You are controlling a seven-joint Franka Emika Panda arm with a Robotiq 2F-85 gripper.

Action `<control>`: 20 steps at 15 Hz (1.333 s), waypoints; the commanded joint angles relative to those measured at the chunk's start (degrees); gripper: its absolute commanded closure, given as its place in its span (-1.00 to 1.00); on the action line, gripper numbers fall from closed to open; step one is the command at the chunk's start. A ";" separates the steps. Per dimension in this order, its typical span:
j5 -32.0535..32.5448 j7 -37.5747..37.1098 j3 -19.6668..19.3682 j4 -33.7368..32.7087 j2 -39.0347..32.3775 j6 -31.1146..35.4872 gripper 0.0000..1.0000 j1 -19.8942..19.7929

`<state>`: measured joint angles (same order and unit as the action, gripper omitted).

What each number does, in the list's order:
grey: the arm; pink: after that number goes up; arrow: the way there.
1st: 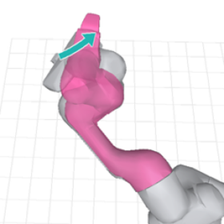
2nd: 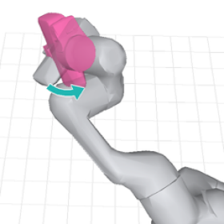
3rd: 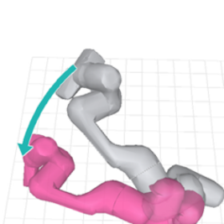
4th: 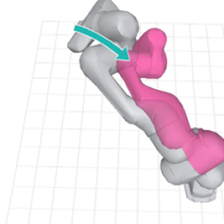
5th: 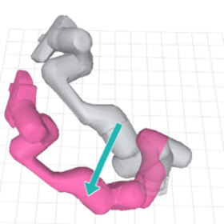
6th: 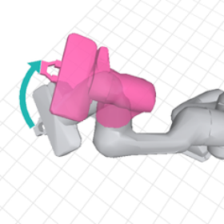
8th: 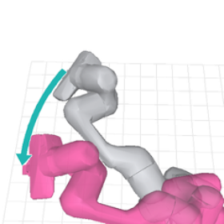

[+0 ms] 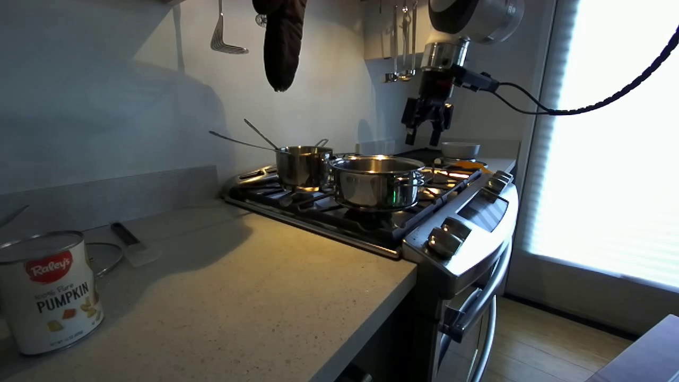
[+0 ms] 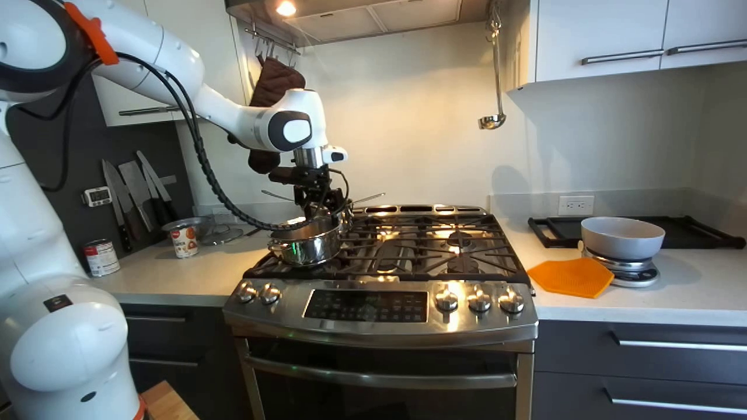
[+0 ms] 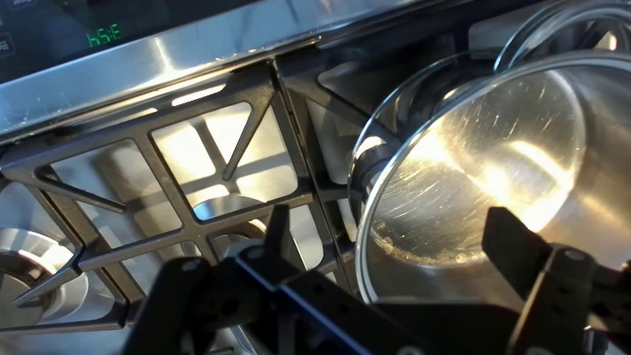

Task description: Move the pot to the right-front stove plate

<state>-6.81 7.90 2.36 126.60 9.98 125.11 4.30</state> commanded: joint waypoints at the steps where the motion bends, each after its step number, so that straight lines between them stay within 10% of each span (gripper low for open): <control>1: -0.72 -1.84 0.54 -0.62 -1.57 0.43 -1.00 0.28; 16: 4.97 -15.70 2.79 -1.90 -9.24 6.63 -1.00 0.15; 20: 4.59 -16.01 2.69 -2.66 -10.31 6.27 -0.45 0.16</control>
<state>-1.76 -6.93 5.19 125.12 0.76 132.43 4.32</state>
